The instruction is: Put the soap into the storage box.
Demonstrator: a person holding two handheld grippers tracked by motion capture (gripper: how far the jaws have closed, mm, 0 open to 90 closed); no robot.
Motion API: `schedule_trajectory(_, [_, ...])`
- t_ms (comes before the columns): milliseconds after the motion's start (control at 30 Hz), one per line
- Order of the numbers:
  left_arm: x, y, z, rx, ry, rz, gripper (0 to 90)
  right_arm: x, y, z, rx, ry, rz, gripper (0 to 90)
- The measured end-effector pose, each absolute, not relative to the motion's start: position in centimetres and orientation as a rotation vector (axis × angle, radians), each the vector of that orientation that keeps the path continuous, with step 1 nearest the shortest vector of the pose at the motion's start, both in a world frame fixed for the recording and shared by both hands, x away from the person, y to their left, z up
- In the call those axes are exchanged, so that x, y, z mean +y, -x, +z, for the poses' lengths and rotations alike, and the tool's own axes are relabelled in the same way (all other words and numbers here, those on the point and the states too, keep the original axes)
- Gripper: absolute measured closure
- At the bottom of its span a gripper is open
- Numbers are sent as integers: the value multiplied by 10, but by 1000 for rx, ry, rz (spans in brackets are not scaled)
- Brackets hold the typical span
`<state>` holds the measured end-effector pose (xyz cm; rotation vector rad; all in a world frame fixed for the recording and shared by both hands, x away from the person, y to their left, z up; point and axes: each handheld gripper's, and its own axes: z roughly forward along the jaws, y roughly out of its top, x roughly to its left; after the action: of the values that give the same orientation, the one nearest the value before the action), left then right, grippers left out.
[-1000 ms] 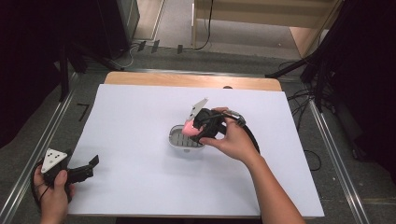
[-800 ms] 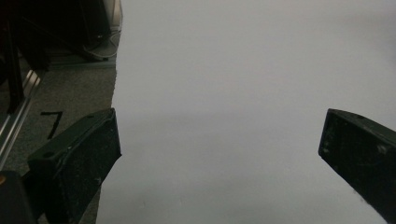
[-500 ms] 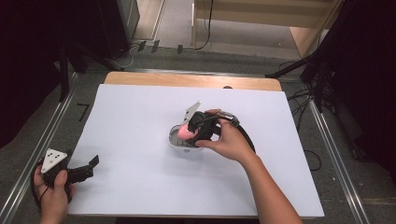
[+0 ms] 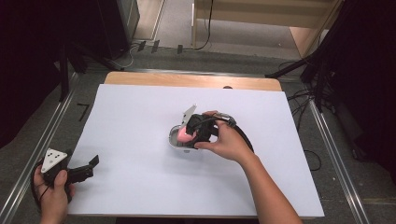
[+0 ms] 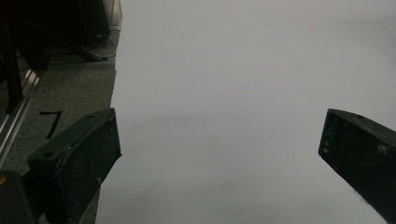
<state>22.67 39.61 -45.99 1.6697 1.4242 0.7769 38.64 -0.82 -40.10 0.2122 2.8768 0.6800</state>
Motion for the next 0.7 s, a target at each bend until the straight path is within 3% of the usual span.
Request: schedule_trajectory(700, [396, -227, -460, 1424, -1669, 775, 0, -9, -390, -406, 2867, -220, 685, 385])
